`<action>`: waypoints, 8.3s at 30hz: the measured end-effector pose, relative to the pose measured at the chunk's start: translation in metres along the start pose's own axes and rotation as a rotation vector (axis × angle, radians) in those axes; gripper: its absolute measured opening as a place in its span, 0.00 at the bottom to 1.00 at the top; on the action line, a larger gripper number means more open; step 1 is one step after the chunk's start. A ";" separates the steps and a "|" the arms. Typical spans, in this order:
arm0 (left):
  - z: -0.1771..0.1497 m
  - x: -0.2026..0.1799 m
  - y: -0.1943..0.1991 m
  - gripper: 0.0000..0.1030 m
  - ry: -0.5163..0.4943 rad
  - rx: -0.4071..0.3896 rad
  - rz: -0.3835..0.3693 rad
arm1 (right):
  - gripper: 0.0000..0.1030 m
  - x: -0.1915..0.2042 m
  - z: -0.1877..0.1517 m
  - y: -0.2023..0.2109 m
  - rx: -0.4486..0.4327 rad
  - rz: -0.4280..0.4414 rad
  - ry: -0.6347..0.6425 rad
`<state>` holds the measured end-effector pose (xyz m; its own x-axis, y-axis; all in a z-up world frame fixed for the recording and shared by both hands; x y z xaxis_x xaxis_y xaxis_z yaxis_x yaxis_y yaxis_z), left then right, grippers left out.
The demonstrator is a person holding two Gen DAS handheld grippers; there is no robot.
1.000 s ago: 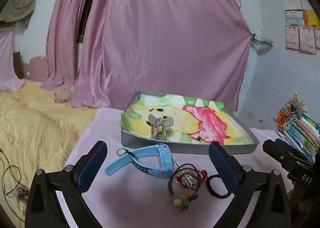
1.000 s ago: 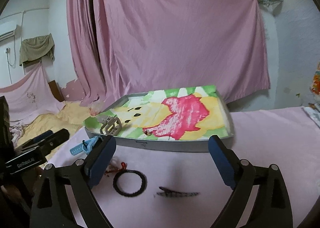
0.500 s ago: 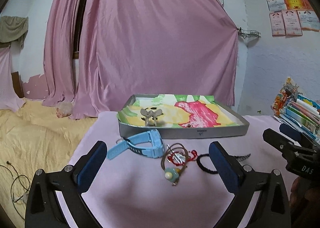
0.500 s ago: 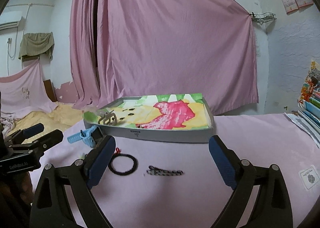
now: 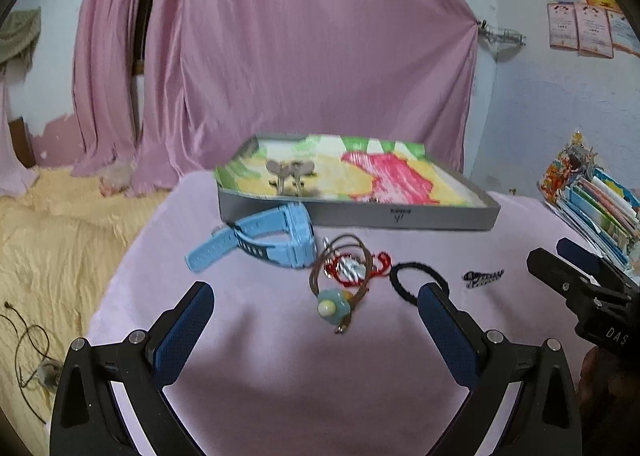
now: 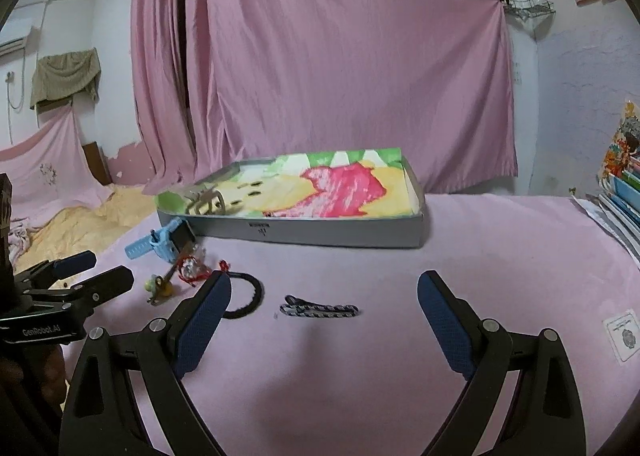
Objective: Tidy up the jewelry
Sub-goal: 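Withdraw both open tools from the tray back over the table, then grasp the brown pompom hair tie with the left tool while the right tool grasps the black beaded bracelet, then lower both held items into the tray and open both tools, then withdraw both open tools from the tray, then grasp the blue watch with the left tool while the right tool grasps the black hair tie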
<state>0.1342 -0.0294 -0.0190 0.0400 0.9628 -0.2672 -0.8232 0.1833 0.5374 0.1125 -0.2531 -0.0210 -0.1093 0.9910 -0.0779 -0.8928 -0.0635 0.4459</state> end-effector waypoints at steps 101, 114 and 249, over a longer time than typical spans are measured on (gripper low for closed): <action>0.085 -0.040 -0.133 0.24 0.027 0.273 -0.100 | 0.51 -0.006 0.068 -0.165 0.294 0.154 0.043; 0.078 -0.039 -0.143 0.25 0.019 0.317 -0.069 | 0.52 -0.004 0.063 -0.176 0.352 0.183 0.043; 0.052 0.011 -0.083 0.30 -0.037 0.275 -0.051 | 0.07 0.060 0.028 -0.108 0.388 0.266 0.141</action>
<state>0.2328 -0.0236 -0.0252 0.1022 0.9568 -0.2722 -0.6355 0.2733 0.7221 0.2149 -0.1831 -0.0488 -0.3937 0.9189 -0.0246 -0.5999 -0.2366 0.7642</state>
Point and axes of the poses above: each gripper's, at about its wrist camera, not at the fingertips, and y roughly against the way its jaws point, x to its left, z to its top, the point moved 2 cm from there along -y, roughly the way its jaws point, and after that the axes turned 12 degrees about y, right-handed, at the moved point
